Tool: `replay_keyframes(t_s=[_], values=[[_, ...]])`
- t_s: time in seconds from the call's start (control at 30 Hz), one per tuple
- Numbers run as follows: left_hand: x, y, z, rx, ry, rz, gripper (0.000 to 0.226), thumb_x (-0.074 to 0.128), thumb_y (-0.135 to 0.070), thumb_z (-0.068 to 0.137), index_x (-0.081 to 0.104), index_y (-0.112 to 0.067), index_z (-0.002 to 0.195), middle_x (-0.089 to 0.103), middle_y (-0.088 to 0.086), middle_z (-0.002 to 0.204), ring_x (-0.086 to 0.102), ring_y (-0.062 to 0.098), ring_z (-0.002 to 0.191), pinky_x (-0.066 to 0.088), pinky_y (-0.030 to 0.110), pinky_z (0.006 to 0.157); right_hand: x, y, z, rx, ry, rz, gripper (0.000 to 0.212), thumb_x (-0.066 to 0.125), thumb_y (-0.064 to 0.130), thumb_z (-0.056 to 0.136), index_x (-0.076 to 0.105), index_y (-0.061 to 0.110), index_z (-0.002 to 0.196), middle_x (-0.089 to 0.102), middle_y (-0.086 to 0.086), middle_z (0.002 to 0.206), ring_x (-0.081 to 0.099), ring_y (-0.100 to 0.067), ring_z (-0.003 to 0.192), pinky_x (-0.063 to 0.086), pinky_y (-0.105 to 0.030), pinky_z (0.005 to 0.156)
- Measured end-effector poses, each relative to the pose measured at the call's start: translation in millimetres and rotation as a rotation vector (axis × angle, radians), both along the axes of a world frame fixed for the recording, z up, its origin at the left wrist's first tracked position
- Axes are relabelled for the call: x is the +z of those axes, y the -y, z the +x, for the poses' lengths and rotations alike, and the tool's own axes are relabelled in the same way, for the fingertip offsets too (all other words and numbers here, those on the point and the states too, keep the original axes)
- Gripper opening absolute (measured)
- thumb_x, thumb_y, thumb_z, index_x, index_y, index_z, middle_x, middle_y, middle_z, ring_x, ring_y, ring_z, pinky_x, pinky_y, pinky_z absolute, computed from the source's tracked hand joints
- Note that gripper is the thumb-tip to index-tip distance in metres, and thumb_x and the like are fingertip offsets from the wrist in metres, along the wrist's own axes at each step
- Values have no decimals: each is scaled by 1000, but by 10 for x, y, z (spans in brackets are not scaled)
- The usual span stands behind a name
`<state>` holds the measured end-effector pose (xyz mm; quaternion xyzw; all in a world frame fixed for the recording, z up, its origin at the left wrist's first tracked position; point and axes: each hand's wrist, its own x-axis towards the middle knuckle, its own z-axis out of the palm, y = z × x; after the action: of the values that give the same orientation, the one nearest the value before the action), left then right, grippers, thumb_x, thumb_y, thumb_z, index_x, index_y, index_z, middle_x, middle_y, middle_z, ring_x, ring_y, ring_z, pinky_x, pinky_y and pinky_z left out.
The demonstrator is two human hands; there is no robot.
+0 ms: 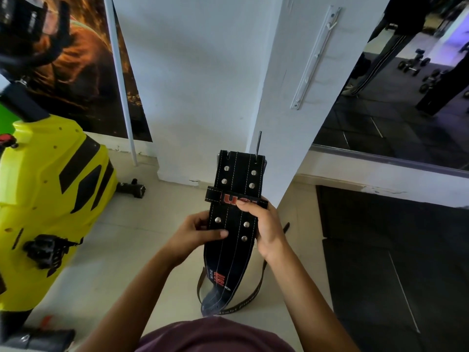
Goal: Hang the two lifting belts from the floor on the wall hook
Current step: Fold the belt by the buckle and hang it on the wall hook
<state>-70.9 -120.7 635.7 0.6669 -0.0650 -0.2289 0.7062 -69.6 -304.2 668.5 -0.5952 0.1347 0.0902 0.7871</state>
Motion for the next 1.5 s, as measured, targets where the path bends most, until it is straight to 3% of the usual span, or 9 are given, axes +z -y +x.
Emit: replay_keyframes(t_s=[0.13,0.3,0.53,0.7,0.87,1.07,1.23,1.33,1.5], values=[[203,24,194,107,-1,-31,44,74,-9,70,62,-2,112,70,18,105,68,37,101,57,41,86,-26,8,-79,31,-3,-48,35,75,22,75,72,16,110,75,-13,110,70,-30,106,51,-53,99],[402,12,369,-36,-54,-71,61,75,-5,68,53,-1,125,58,32,119,61,43,110,56,43,88,-16,54,-133,39,-25,-45,31,74,20,79,72,22,109,76,-5,108,70,-25,107,52,-49,97],[660,293,555,190,-113,-115,38,67,-1,82,60,3,119,67,24,116,68,35,102,60,35,73,-66,107,-239,75,-8,-89,26,73,15,78,74,23,103,77,-3,102,69,-20,104,50,-37,86],[485,410,413,134,-97,-105,41,73,0,75,61,2,115,69,22,109,69,34,95,59,36,77,-83,252,-223,51,-8,-37,28,73,13,77,74,17,105,77,-11,104,71,-28,104,52,-49,96],[104,459,11,66,-124,-69,60,89,-20,57,63,-1,109,71,15,101,70,32,96,56,35,80,-124,395,-165,30,-18,14,35,76,17,73,72,10,108,73,-21,109,69,-39,105,53,-58,95],[-136,564,-351,105,-90,2,41,74,4,73,63,-4,112,73,13,107,69,28,103,57,38,86,-142,525,-91,28,-5,24,33,72,15,75,71,7,107,73,-21,110,70,-34,103,56,-41,82],[16,603,-56,167,-131,-135,49,67,-36,79,61,-7,117,68,17,112,65,32,105,52,45,88,-193,534,-41,63,-30,-2,37,75,17,73,72,11,109,73,-20,110,69,-37,105,54,-53,95],[274,690,370,268,-172,-163,47,55,-42,90,61,-6,121,65,24,120,63,38,110,51,49,92,-124,504,27,26,-50,-9,25,71,12,81,72,11,106,76,-16,104,73,-31,97,59,-35,75],[534,779,701,252,-184,-162,37,48,-33,97,67,-4,112,74,12,91,73,20,77,57,27,60,108,450,359,-57,-14,8,18,65,11,86,70,9,103,75,-12,97,73,-31,93,58,-38,74]])
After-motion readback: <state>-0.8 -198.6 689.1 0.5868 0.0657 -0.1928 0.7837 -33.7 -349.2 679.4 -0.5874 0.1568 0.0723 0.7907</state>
